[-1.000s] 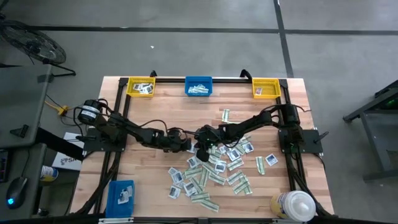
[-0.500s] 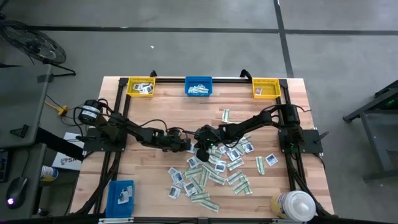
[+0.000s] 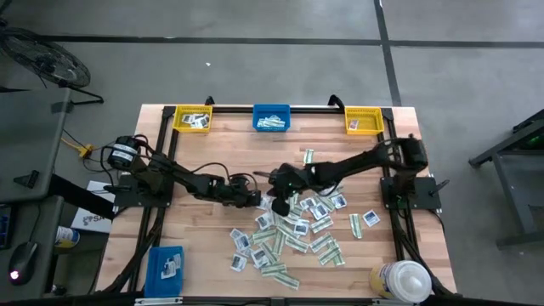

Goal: Pick & Place First Aid Supplies
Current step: Put the gray towelette pack into the left yellow bin

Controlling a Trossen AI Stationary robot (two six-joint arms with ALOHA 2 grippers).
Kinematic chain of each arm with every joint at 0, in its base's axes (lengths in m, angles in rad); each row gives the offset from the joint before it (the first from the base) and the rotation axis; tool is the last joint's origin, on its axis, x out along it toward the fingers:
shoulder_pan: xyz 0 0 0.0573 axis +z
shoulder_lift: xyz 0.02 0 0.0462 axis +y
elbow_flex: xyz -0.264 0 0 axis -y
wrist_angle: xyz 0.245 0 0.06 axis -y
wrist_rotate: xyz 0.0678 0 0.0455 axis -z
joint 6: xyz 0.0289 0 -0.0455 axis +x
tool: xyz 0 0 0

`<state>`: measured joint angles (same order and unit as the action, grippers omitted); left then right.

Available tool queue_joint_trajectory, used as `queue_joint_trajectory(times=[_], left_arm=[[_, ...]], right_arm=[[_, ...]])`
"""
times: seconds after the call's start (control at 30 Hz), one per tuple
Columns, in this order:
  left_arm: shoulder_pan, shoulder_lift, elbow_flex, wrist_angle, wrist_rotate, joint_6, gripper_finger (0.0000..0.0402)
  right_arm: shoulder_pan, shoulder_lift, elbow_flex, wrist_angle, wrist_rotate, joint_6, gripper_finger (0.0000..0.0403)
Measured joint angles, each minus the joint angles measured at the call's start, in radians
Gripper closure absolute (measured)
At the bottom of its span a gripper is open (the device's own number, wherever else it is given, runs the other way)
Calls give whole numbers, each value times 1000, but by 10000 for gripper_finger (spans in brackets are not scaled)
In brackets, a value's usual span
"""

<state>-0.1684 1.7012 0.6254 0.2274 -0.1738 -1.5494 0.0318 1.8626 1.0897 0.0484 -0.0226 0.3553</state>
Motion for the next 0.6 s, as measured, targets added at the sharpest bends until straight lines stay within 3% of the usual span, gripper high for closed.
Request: queue_joint_trajectory(times=[0.37,0.6], left_arm=[[87,-255,-3,-271,-16,173,401],[159,-480,-2,-481,5,288,401]], right_arm=[[-48,-233,1,-130,115,-20,403],[-87,-286,1,-171,155,-20,403]])
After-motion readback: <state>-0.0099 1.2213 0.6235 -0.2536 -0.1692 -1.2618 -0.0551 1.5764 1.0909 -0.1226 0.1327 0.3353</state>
